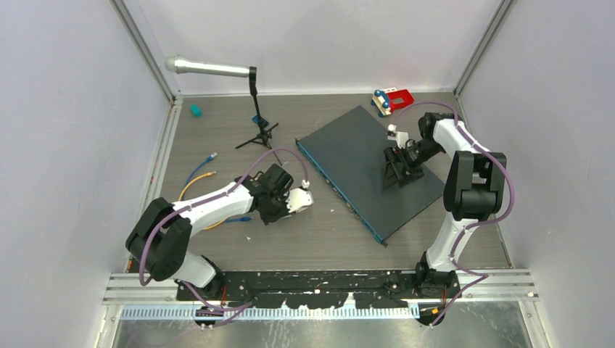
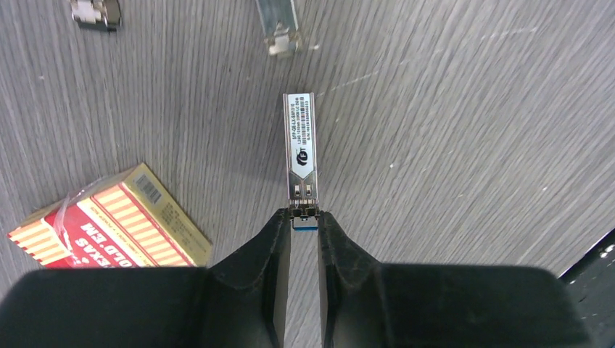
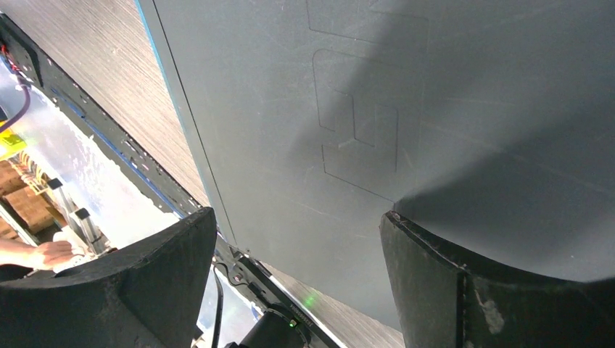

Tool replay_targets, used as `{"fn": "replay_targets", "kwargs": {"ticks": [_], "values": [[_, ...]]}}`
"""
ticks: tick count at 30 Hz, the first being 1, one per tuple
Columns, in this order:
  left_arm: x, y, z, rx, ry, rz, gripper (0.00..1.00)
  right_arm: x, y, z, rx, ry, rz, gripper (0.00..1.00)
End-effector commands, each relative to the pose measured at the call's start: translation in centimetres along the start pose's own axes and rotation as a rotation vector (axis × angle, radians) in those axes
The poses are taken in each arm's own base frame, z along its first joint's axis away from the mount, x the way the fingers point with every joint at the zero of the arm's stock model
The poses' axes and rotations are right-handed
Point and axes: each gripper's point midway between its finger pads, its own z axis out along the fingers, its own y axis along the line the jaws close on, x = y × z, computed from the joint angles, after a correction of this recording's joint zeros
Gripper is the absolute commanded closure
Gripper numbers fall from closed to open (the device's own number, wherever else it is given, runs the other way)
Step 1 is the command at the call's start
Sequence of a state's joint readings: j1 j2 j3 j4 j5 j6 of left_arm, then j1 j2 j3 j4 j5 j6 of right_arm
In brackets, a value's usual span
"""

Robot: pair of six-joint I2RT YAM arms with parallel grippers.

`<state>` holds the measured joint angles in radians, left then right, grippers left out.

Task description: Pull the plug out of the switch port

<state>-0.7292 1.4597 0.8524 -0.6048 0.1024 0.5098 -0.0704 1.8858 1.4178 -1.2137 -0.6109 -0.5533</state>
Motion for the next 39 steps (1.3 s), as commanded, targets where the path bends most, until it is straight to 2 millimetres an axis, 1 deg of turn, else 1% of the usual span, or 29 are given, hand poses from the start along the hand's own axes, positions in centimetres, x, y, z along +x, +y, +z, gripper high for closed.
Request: {"fn": "replay_targets", "kwargs": {"ticks": [1,3,6,7,10,14,16,18,20,22,23,25,28,29,31,35,39], "values": [[1.2,0.7,-0.1,0.028,0.015,0.062,0.79,-0.6,0.3,-0.5,0.001,-0.002,-0.028,0.13],[1.4,0.8,0.3,0.039,0.03,0.063,0.69,-0.6,0.3,-0.5,0.001,-0.002,-0.03,0.13],[1.0,1.3,0.5,0.028,0.019,0.066,0.46,-0.6,0.3,-0.5,-0.001,-0.001,-0.03,0.13],[0.6,1.5,0.5,0.015,0.007,0.06,0.41,-0.7,0.4,-0.5,-0.001,-0.001,-0.032,0.13],[-1.5,2.2,-0.2,-0.026,-0.092,0.022,0.27,-1.0,0.8,-0.8,0.001,-0.021,-0.044,0.13],[-5.7,2.2,-2.1,-0.035,-0.285,-0.065,0.18,-1.6,1.3,-1.5,0.014,-0.068,-0.062,0.13],[-8.3,1.8,-2.9,-0.007,-0.367,-0.105,0.17,-1.9,1.6,-1.8,0.019,-0.092,-0.068,0.13],[-10.8,1.0,-3.2,0.017,-0.422,-0.128,0.18,-2.3,2.1,-2.4,0.025,-0.119,-0.072,0.13],[-12.9,-0.2,-2.8,0.03,-0.448,-0.132,0.2,-2.6,2.6,-3.1,0.037,-0.154,-0.078,0.13],[-14.5,-1.8,-1.8,0.042,-0.459,-0.128,0.21,-3.0,3.2,-4.0,0.061,-0.193,-0.084,0.13],[-15.5,-3.1,-1.4,0.062,-0.473,-0.115,0.21,-3.1,3.4,-4.5,0.076,-0.216,-0.088,0.13],[-17.1,-5.0,-0.6,0.11,-0.507,-0.123,0.21,-3.3,3.9,-5.5,0.107,-0.254,-0.095,0.13],[-20.0,-6.6,0.4,0.146,-0.57,-0.169,0.22,-2.9,4.6,-6.6,0.155,-0.307,-0.1,0.13],[-20.6,-7.2,0.8,0.168,-0.571,-0.206,0.22,-2.7,4.9,-7.0,0.177,-0.329,-0.105,0.13],[-22.3,-7.9,1.3,0.184,-0.597,-0.228,0.24,-2.3,5.0,-7.4,0.219,-0.364,-0.11,0.13],[-24.0,-8.4,3.0,0.146,-0.579,-0.287,0.34,-1.6,4.9,-7.9,0.278,-0.421,-0.124,0.13],[-24.6,-8.2,4.7,0.102,-0.546,-0.347,0.43,-1.5,5.0,-8.1,0.272,-0.44,-0.122,0.13]]}}
